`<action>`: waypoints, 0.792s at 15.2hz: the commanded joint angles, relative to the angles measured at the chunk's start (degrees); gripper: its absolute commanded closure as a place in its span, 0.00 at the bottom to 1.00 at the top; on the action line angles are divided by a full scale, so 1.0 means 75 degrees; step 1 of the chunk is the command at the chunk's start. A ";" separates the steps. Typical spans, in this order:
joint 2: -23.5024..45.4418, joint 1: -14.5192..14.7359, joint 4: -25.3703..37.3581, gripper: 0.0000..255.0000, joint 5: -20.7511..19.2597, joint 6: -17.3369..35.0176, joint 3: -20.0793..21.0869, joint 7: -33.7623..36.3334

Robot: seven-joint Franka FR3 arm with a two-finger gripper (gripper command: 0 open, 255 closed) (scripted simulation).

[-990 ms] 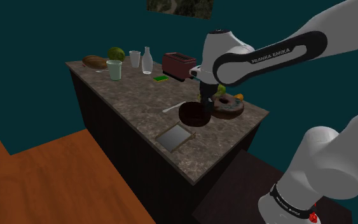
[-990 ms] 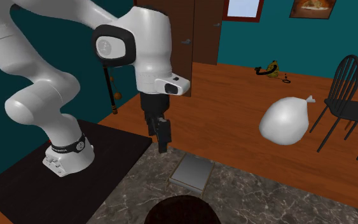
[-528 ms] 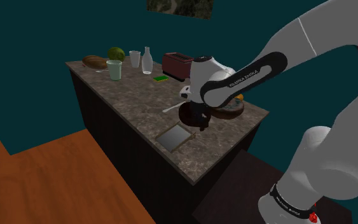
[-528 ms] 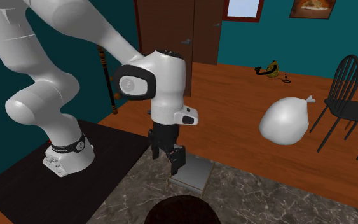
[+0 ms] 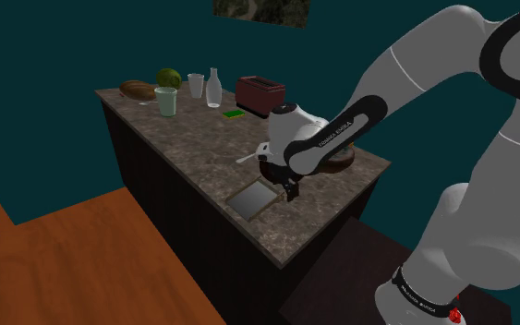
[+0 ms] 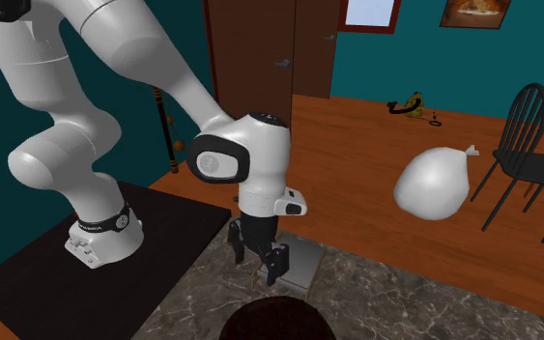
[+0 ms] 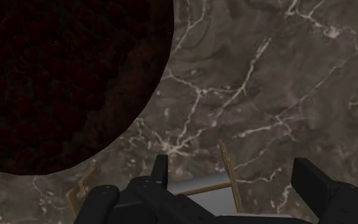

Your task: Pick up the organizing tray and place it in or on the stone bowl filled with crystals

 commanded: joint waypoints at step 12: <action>0.0316 -0.0043 -0.0082 1.00 -0.0114 0.0405 -0.0048 0.0080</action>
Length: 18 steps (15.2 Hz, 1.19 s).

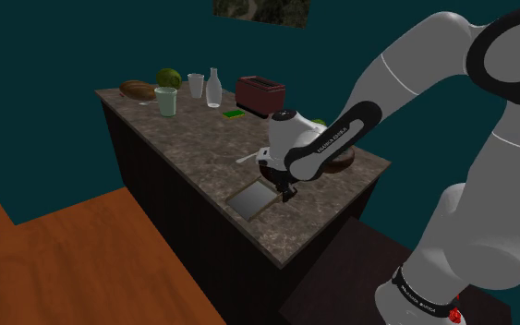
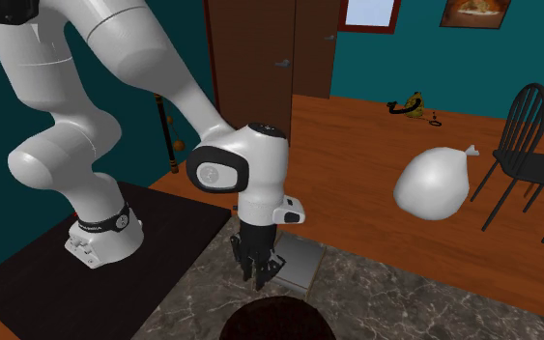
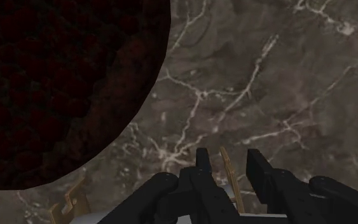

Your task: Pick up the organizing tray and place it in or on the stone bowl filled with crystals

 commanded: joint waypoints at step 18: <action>-0.0911 0.0043 0.0178 1.00 0.0242 -0.1069 0.0050 -0.0331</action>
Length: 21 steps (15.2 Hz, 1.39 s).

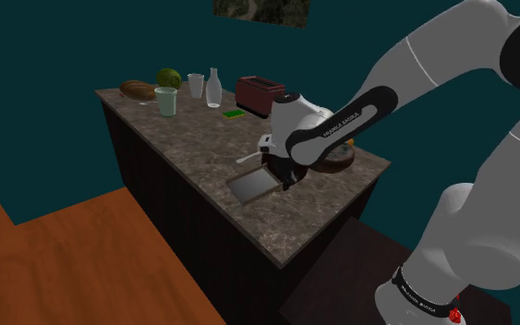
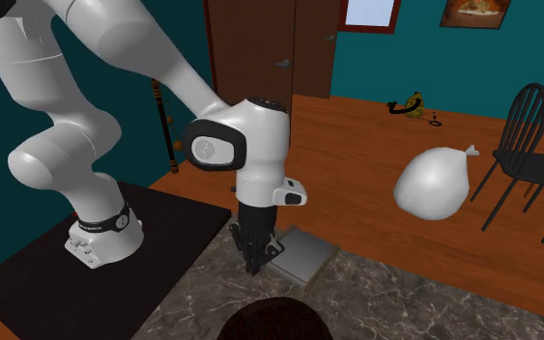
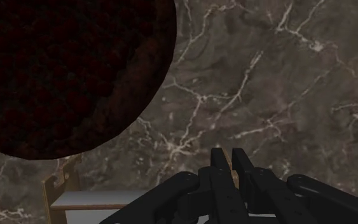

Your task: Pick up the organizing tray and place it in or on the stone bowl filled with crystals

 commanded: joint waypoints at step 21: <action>-0.1438 0.0112 0.0971 1.00 0.0365 -0.2377 0.0118 -0.0551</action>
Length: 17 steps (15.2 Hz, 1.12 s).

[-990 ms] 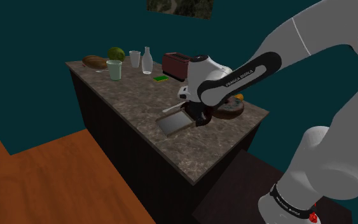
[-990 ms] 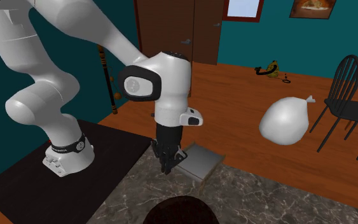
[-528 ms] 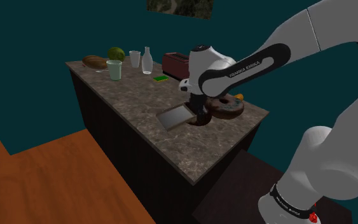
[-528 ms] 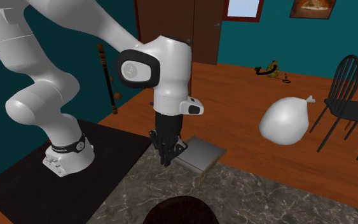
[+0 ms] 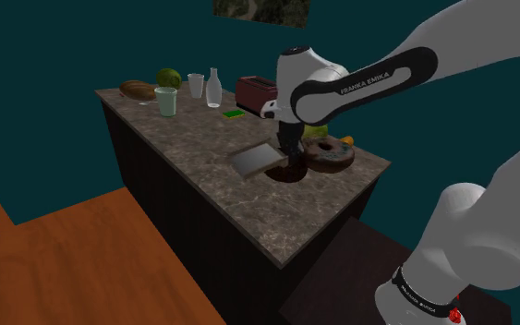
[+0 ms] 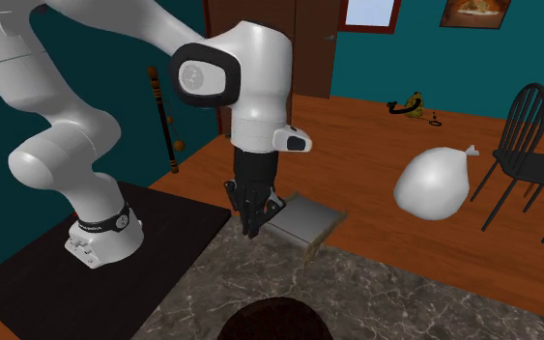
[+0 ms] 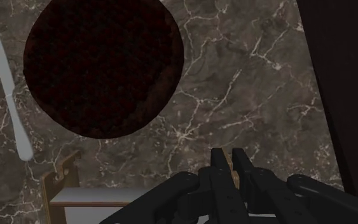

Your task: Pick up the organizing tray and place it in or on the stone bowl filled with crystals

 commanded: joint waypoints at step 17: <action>0.1163 -0.1168 0.1788 1.00 0.0086 0.0062 -0.1716 -0.3023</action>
